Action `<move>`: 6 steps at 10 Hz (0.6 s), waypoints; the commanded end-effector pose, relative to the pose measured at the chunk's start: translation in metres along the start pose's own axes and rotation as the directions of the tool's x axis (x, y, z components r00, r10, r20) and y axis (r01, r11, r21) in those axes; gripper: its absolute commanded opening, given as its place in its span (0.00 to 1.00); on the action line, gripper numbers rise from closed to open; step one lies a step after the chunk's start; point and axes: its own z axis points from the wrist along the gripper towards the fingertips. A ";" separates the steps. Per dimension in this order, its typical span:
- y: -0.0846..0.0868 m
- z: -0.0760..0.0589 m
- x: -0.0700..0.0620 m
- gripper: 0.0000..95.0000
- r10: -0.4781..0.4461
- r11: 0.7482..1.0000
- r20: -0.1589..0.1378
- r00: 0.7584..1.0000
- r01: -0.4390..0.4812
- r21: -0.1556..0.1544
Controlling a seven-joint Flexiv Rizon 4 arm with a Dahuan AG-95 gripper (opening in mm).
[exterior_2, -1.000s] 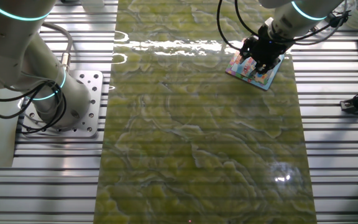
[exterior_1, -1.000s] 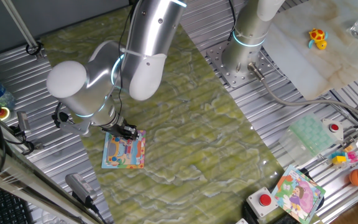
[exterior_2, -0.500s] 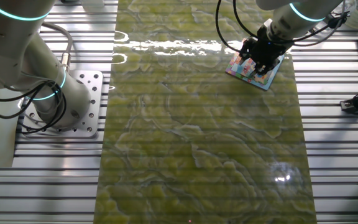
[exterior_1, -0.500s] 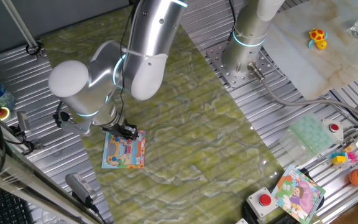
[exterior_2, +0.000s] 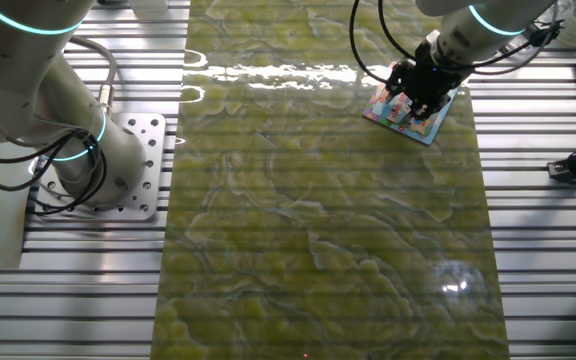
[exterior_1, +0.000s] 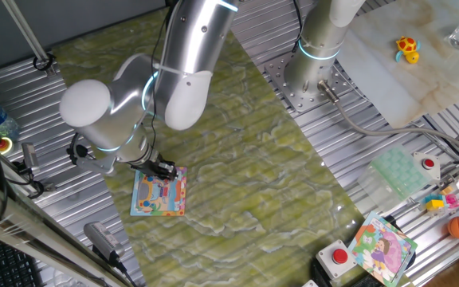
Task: Assemble one piece of a puzzle
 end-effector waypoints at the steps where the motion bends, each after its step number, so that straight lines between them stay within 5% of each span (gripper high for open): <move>1: -0.001 0.000 0.001 0.40 -0.004 1.000 0.000 1.000 0.004 0.006; 6: 0.001 -0.013 0.000 0.40 -0.005 1.000 -0.012 1.000 0.006 0.012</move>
